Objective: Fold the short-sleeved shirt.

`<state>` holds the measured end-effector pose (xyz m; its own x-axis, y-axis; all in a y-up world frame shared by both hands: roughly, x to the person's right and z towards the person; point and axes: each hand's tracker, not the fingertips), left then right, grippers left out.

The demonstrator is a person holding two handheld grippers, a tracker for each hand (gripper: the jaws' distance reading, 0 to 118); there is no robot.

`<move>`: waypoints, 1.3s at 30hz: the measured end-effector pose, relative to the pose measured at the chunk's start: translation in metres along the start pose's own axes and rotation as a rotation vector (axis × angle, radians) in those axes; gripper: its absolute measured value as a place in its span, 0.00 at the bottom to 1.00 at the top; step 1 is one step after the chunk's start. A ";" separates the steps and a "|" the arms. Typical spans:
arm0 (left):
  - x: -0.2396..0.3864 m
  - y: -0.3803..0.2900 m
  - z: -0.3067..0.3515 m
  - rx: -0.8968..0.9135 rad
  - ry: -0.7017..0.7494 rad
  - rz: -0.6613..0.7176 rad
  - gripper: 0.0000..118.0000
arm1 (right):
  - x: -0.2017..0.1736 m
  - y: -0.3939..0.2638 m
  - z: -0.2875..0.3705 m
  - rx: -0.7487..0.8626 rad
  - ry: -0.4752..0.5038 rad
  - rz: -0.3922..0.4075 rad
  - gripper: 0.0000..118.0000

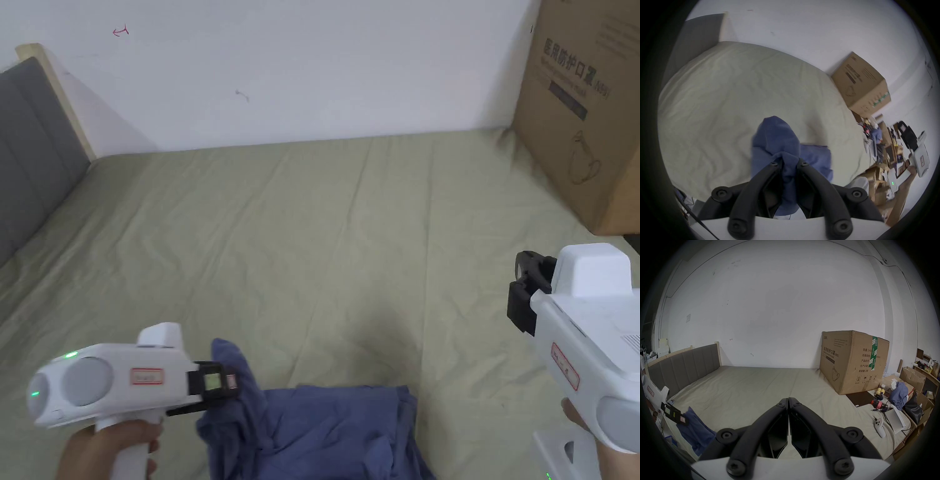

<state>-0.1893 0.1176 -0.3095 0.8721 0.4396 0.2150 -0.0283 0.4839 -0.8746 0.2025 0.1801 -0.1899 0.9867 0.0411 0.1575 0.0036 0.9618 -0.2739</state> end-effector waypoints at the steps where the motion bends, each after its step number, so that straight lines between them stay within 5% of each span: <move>1: 0.016 -0.001 -0.010 -0.014 -0.018 -0.024 0.11 | 0.002 0.000 0.001 0.001 0.000 0.001 0.00; 12: 0.098 -0.034 -0.157 -0.231 0.049 -0.222 0.11 | 0.023 -0.004 0.009 -0.009 -0.042 -0.002 0.00; 19: 0.107 -0.063 -0.192 -0.275 0.100 -0.266 0.12 | 0.029 -0.009 0.015 -0.031 -0.064 0.006 0.00; 21: 0.109 -0.063 -0.185 -0.263 0.101 -0.271 0.28 | 0.030 -0.008 0.016 -0.031 -0.068 0.007 0.00; 24: 0.119 -0.057 -0.158 -0.182 0.027 -0.229 0.81 | 0.032 -0.006 0.016 -0.023 -0.071 0.010 0.00; 26: 0.123 -0.054 -0.134 -0.092 0.010 -0.237 0.93 | 0.032 -0.003 0.016 -0.016 -0.071 0.005 0.00; 34: 0.105 -0.046 -0.063 0.279 0.138 -0.360 0.91 | 0.026 0.004 0.016 0.012 -0.052 0.006 0.00; 37: 0.088 -0.049 -0.055 0.342 0.190 -0.392 0.84 | 0.023 0.005 0.016 0.016 -0.045 0.010 0.00; 39: 0.073 -0.051 -0.056 0.356 0.197 -0.387 0.70 | 0.021 0.005 0.016 0.017 -0.040 0.012 0.00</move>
<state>-0.0970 0.0818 -0.2734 0.9255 0.0456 0.3760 0.1788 0.8226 -0.5398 0.2210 0.1902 -0.1729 0.9793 0.0630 0.1923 -0.0110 0.9655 -0.2603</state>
